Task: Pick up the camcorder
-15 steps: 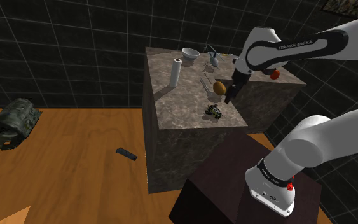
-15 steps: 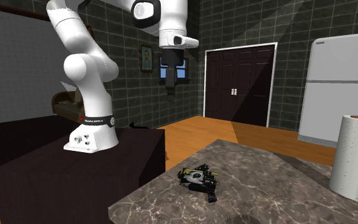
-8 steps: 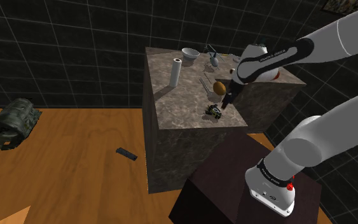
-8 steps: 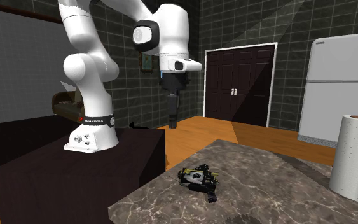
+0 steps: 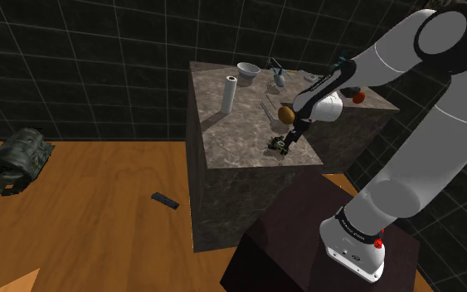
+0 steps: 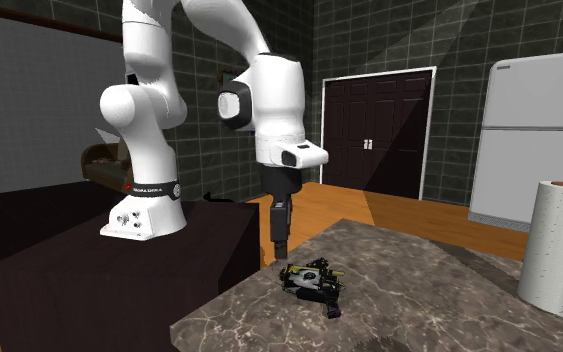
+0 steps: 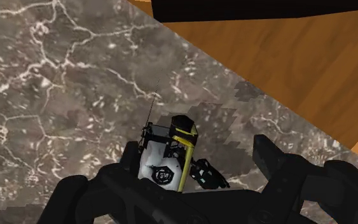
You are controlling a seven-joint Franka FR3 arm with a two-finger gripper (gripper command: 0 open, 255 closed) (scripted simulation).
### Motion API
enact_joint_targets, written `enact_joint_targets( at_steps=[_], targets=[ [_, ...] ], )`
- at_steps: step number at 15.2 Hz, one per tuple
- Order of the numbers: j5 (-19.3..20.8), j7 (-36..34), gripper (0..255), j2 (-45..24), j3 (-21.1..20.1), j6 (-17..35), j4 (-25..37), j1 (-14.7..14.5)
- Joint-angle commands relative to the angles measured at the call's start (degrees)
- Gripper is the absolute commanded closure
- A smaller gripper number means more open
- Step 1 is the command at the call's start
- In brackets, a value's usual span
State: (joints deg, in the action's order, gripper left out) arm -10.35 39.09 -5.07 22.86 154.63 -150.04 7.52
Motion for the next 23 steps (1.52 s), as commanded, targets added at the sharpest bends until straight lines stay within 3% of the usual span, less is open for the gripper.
enact_joint_targets(
  at_steps=[1, 9, 11, 12, 21, 23],
  targets=[
    [-6.17, 5.60, 0, -4.97, -1.04, 2.65, 2.09, 1.47],
    [-15.23, 12.81, 0, -12.84, -6.84, 7.87, 4.22, 5.82],
    [-15.78, 13.25, 0, -13.37, -7.33, 8.25, 4.37, 6.19],
    [-15.59, 13.10, 255, -13.25, -7.18, 8.10, 4.40, 6.09],
    [-15.77, 13.24, 255, -13.37, -7.33, 8.25, 4.37, 6.19],
    [-13.80, 11.67, 255, -11.51, -5.71, 6.96, 3.86, 4.99]
  ],
)
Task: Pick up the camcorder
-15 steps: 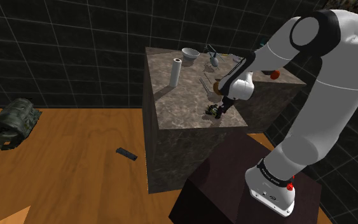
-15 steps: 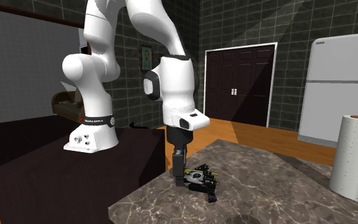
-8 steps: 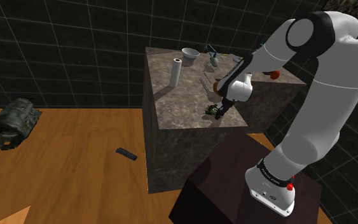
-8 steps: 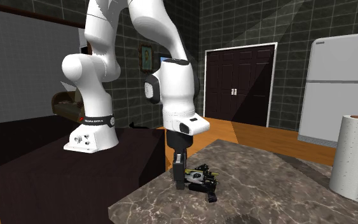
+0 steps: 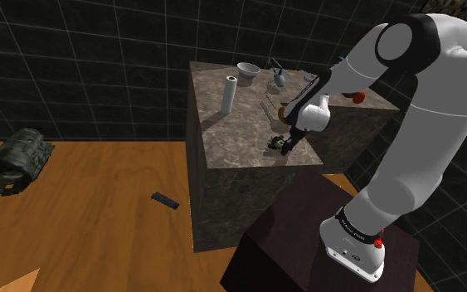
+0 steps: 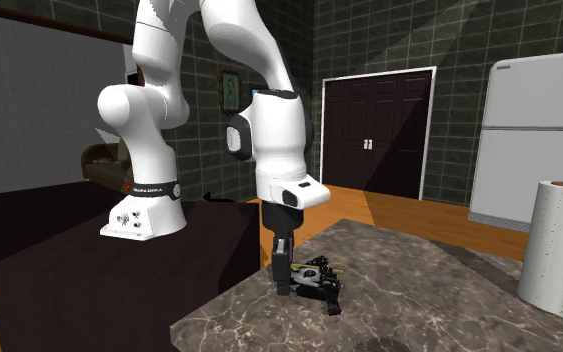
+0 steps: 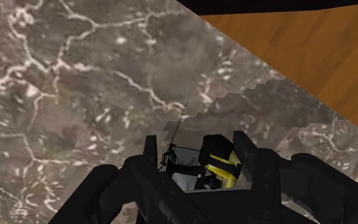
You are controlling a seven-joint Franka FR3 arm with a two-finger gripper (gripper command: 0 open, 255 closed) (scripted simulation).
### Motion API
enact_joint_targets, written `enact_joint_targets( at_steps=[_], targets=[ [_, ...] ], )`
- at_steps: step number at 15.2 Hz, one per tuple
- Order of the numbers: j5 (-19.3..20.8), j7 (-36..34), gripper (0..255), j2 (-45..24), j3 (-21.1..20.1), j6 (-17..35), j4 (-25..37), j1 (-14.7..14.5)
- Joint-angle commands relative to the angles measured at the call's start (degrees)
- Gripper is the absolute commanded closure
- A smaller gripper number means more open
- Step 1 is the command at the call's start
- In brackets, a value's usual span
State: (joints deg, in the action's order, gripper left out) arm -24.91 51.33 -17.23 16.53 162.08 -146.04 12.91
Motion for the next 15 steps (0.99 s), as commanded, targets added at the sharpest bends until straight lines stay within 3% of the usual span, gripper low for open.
enact_joint_targets(
  at_steps=[1, 13, 15],
  targets=[
    [1.79, -1.37, 255, 1.58, 1.40, -1.15, -0.38, -0.99],
    [15.15, -11.49, 255, 12.79, 7.95, -9.63, -1.83, -4.96],
    [15.32, -11.61, 255, 12.93, 7.94, -9.75, -1.83, -4.92]
  ],
)
